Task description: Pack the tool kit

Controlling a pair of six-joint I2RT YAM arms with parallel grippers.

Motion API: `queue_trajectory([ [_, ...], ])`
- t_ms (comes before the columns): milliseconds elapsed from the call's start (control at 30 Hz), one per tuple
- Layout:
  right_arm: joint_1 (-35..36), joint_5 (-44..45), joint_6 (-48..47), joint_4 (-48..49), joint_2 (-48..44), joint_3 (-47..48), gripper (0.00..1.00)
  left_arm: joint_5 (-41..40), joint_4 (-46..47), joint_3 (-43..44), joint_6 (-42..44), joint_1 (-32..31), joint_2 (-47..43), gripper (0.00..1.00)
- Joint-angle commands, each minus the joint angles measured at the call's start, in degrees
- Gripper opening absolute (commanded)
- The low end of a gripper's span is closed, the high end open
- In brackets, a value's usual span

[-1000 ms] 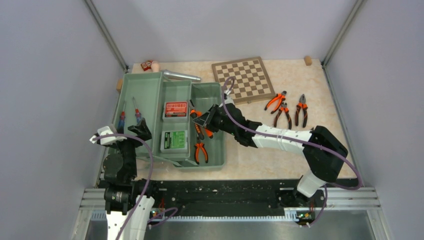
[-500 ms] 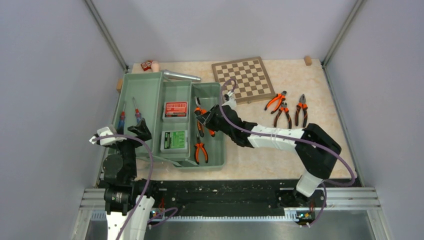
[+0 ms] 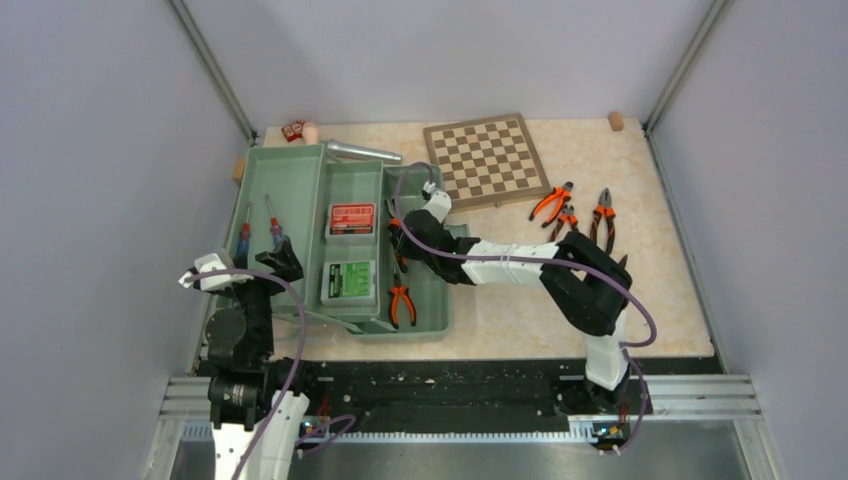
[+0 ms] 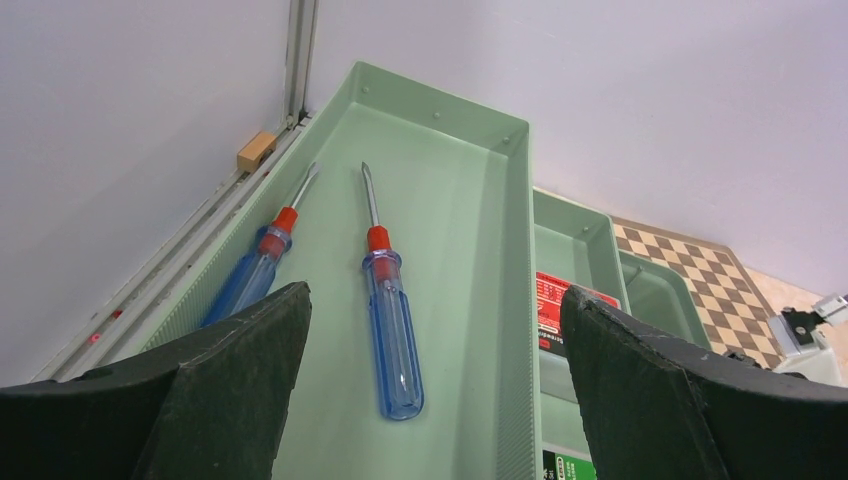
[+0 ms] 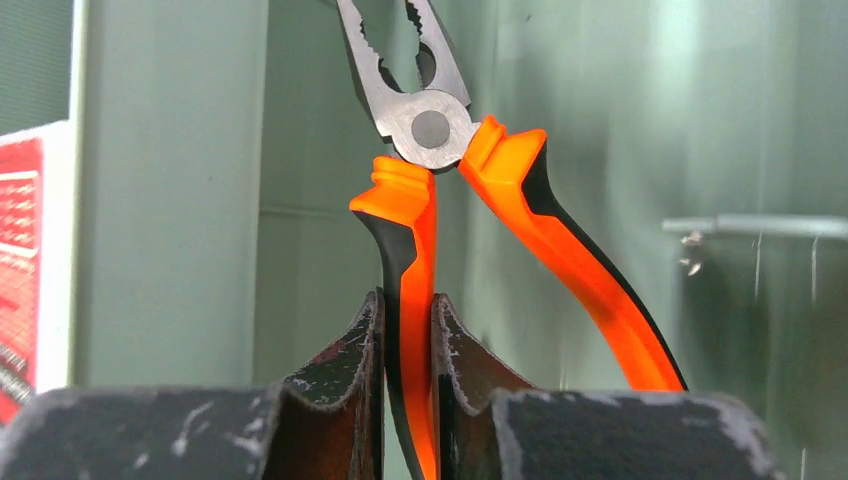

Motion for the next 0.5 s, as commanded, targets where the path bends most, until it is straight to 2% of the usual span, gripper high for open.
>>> queue_trajectory([
  [0, 0.2, 5.68, -5.97, 2.76, 2.22, 6.8, 0.1, 0.19, 1.8, -0.11, -0.02, -0.33, -0.78, 0.99],
  [267, 0.25, 6.68, -8.89, -0.43, 6.14, 10.79, 0.28, 0.18, 1.81, -0.12, 0.01, -0.34, -0.67, 0.99],
  [367, 0.24, 6.67, -10.64, -1.0, 6.08, 11.65, 0.36, 0.16, 1.8, -0.06, 0.01, -0.39, -0.57, 0.99],
  [467, 0.32, 6.08, -12.73, -1.06, 4.3, 11.71, 0.4, 0.2, 1.78, -0.06, 0.01, -0.42, -0.49, 0.99],
])
